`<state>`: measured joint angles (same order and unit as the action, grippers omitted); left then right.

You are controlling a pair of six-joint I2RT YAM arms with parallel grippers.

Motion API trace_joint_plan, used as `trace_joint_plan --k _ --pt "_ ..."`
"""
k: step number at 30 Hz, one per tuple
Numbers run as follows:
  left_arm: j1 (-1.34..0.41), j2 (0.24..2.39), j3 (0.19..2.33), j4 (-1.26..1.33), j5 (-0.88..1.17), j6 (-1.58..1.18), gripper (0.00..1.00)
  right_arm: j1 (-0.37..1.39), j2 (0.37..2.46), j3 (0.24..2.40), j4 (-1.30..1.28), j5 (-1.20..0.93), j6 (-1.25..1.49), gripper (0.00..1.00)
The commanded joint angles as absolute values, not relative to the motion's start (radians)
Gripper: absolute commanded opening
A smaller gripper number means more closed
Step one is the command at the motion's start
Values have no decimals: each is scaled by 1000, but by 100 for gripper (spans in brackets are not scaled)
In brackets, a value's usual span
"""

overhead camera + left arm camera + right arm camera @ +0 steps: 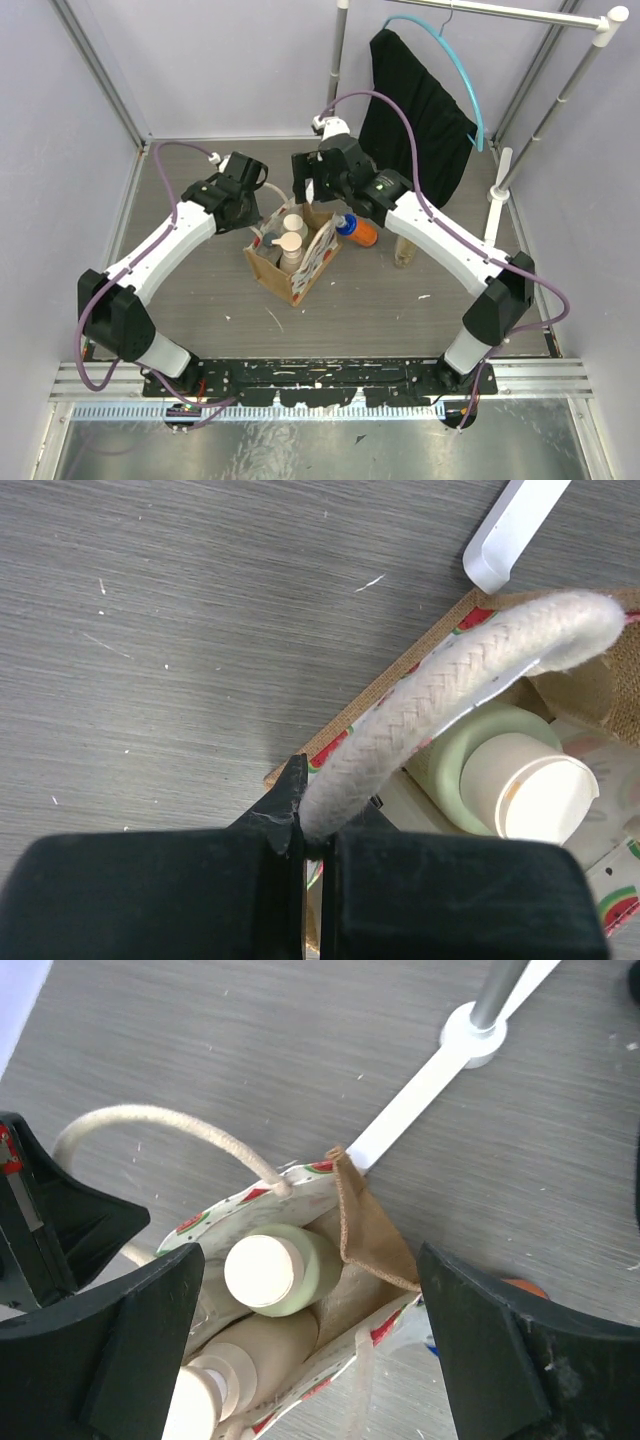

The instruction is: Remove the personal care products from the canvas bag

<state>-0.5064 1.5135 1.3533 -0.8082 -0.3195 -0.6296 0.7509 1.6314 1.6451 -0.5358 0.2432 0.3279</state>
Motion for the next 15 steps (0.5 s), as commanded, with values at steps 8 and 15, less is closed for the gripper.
trace_joint_plan --k 8,15 --pt "-503 1549 1355 -812 -309 -632 0 755 1755 1690 -571 68 293 92" --pt "-503 1548 1363 -815 -313 -628 0 755 1752 1697 -586 34 280 92"
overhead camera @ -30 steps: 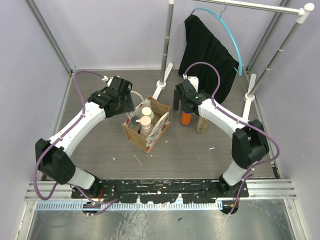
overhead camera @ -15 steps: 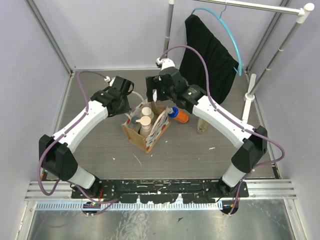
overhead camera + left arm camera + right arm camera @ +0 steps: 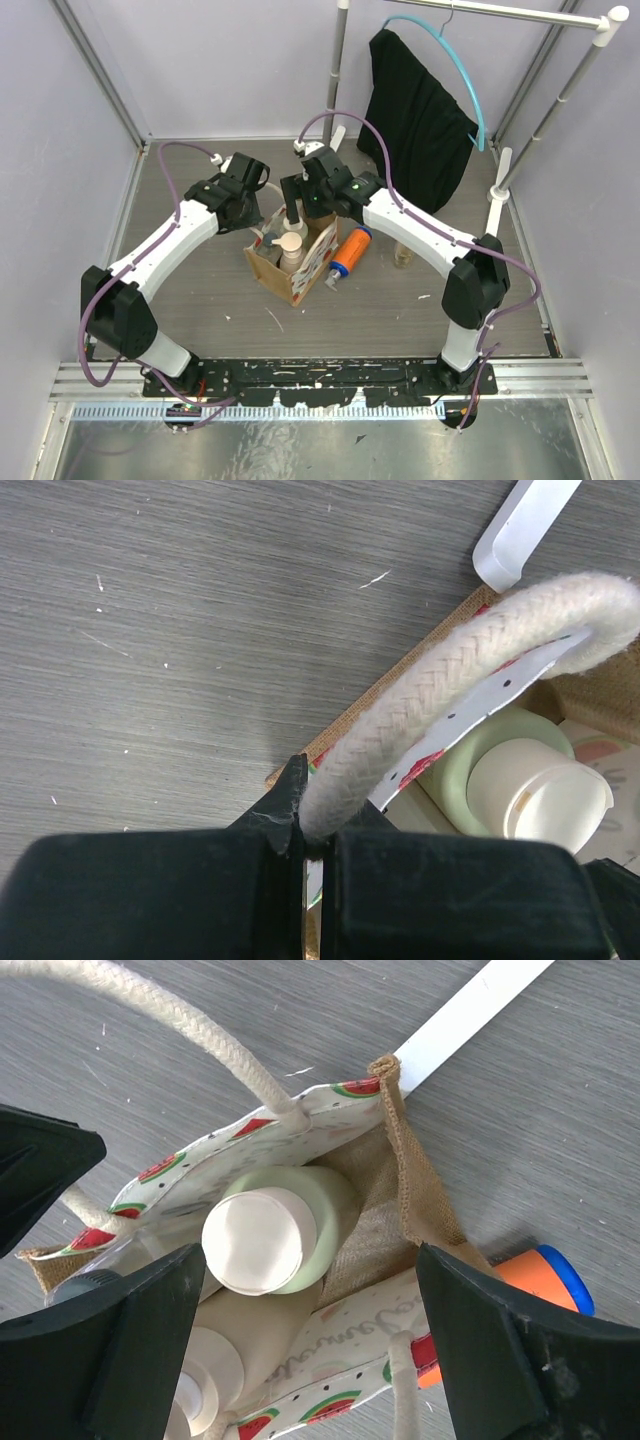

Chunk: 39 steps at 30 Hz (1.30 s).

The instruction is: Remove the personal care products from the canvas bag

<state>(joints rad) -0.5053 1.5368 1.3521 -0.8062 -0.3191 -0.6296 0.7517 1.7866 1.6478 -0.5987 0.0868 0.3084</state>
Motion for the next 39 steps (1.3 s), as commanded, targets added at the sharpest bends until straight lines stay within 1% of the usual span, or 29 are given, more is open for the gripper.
trace_joint_plan --k 1,5,11,15,19,20,23,24,25,28,36,39 --pt "-503 1548 1363 -815 -314 -627 0 755 1763 1709 -595 23 277 92" --pt "-504 1549 1364 -820 -316 -629 0 755 1822 1750 -628 -29 268 92" --pt "-503 1548 1362 -821 -327 -629 0 763 1876 1754 -640 -81 257 92" --pt "-503 1549 1368 -821 -331 -626 1 776 1905 1772 -690 -35 241 91" --pt "-503 1554 1367 -821 -328 -628 2 792 1911 1774 -729 11 222 80" --pt "-503 1557 1369 -821 -326 -630 2 796 1909 1774 -734 23 219 74" --pt "-503 1567 1371 -821 -316 -635 2 804 1900 1784 -749 88 210 41" --pt "-503 1569 1372 -821 -314 -636 2 804 1892 1787 -750 112 211 35" --pt "-503 1571 1374 -838 -314 -637 2 804 1880 1792 -747 136 213 31" --pt "-503 1569 1373 -848 -321 -637 2 805 1836 1821 -734 201 218 27" --pt "-503 1566 1368 -851 -327 -637 3 804 1716 1930 -707 353 204 25" --pt "-503 1569 1367 -853 -325 -637 3 796 1674 1962 -703 430 201 22"
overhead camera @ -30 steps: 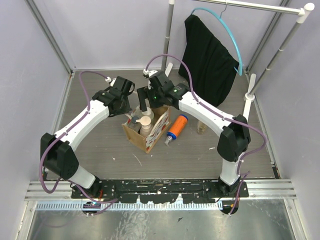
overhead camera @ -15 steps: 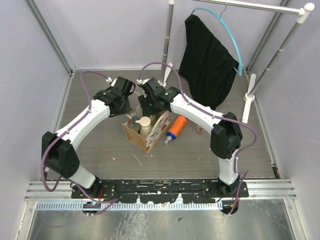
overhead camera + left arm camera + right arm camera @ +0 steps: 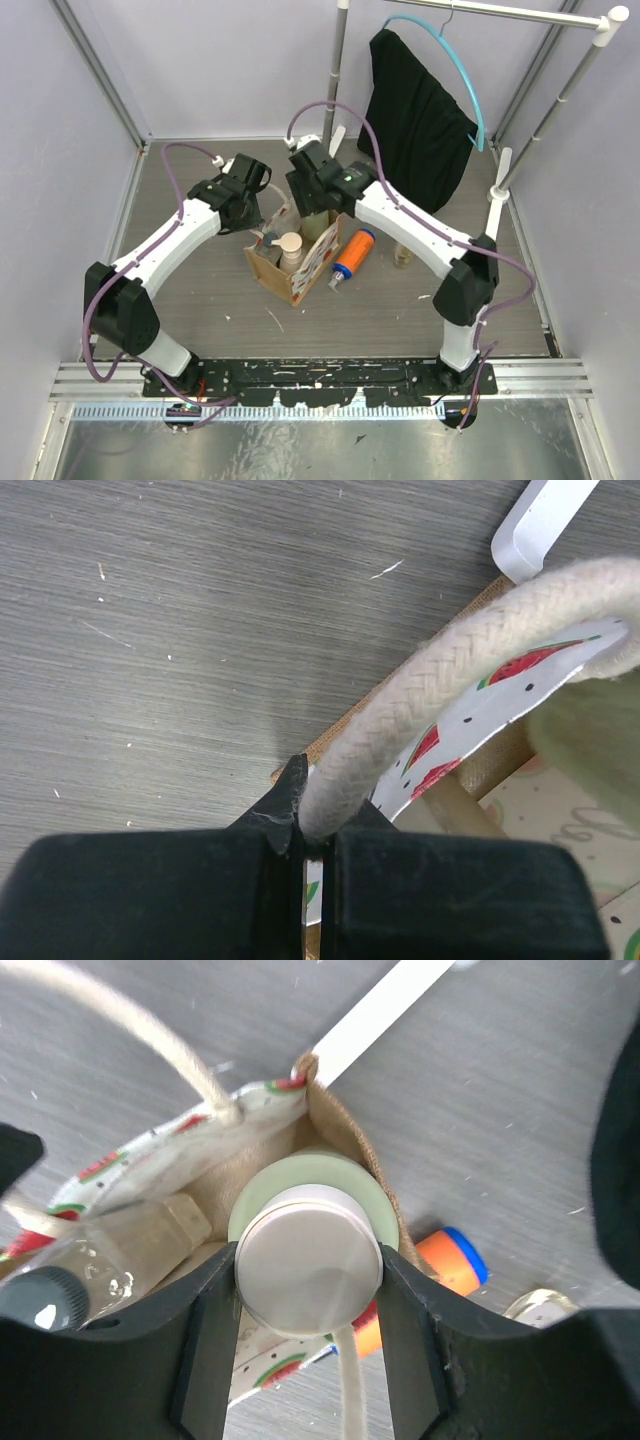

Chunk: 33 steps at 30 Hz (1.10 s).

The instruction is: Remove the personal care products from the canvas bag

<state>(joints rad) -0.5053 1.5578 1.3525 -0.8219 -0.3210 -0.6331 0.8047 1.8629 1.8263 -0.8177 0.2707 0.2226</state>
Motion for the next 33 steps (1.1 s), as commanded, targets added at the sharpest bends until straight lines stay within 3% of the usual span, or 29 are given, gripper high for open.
trace_joint_plan --k 1,10,18,33 --pt "-504 1569 1367 -855 -324 -638 3 788 1654 1969 -701 450 198 22" --pt "-503 1567 1367 -857 -331 -630 3 621 1567 2011 -712 467 244 22" --pt "-504 1573 1367 -857 -322 -632 3 469 1548 1842 -650 345 281 22" --pt "-504 1572 1350 -855 -313 -638 3 386 1601 1451 -411 320 312 23"
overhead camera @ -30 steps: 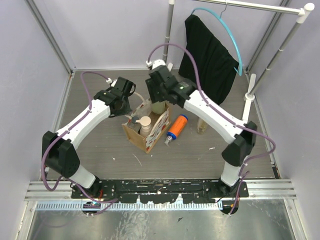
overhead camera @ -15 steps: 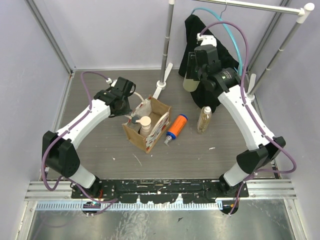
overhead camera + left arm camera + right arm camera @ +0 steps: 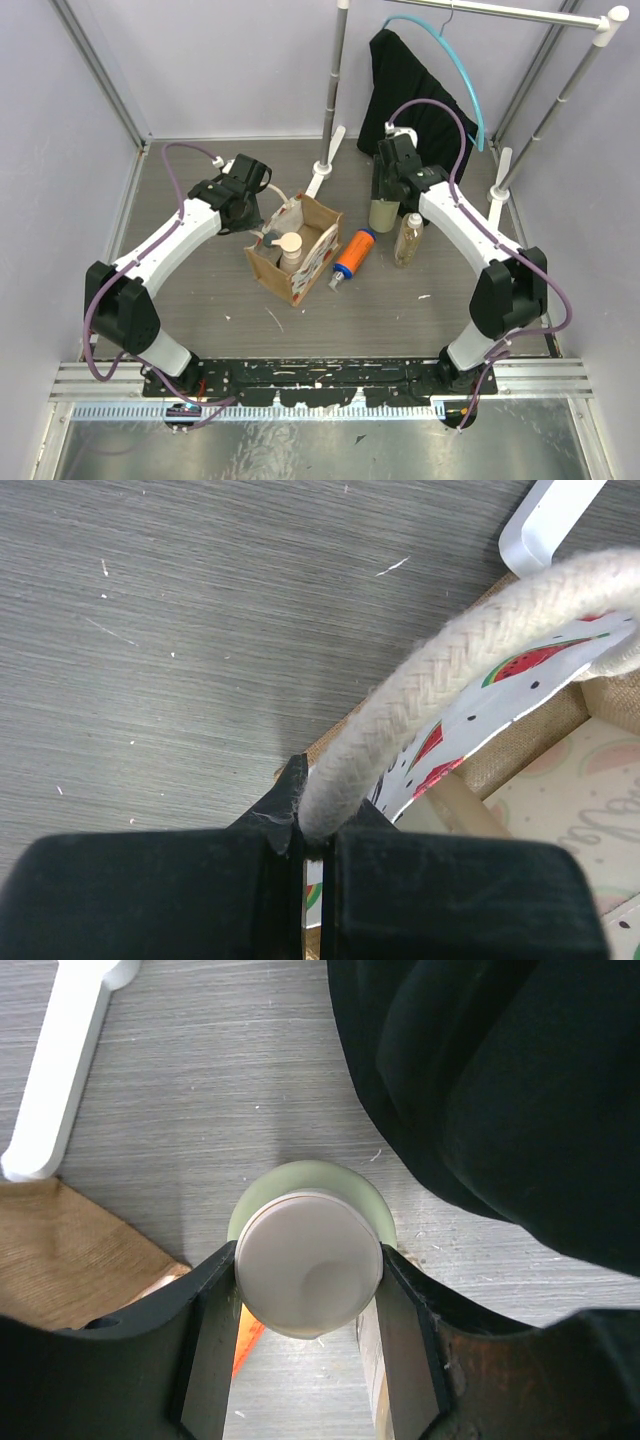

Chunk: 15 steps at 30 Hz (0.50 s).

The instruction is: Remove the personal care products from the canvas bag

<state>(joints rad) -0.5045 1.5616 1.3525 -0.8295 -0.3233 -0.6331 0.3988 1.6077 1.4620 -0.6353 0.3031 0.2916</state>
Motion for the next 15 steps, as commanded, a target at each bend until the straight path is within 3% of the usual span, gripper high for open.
trace_joint_plan --k 1,11,12,15 --pt "-503 1574 1350 -855 -312 -637 3 385 1609 1442 -410 314 315 23" --pt "-503 1580 1351 -859 -310 -635 3 382 1692 1439 -472 256 330 38" --pt "-503 1580 1350 -860 -310 -635 3 383 1701 1449 -491 261 330 45" --pt "-504 1577 1344 -862 -312 -635 2 395 1677 1453 -515 299 324 88"
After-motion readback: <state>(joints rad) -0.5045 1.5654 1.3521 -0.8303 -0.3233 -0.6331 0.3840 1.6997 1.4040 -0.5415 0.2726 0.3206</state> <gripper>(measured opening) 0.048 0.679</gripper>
